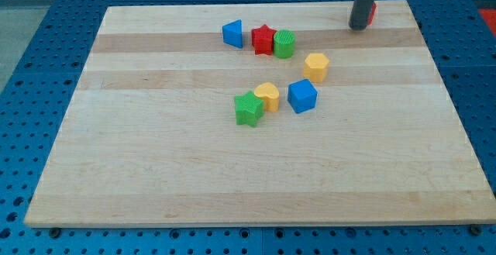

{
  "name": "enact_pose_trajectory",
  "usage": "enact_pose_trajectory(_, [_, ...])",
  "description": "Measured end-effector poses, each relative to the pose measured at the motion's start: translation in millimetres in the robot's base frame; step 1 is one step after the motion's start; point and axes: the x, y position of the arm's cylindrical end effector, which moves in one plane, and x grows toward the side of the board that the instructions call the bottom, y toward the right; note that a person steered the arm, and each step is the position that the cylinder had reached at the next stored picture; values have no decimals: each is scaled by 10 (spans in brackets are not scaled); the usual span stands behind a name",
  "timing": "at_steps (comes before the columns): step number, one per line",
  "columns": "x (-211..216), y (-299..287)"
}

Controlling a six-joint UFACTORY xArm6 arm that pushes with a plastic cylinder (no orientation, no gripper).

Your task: Move the red star diagonal to the green circle

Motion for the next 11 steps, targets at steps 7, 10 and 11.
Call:
enact_pose_trajectory(7, [220,-1729])
enact_pose_trajectory(10, [765,-1876])
enact_pose_trajectory(11, [718,-1872])
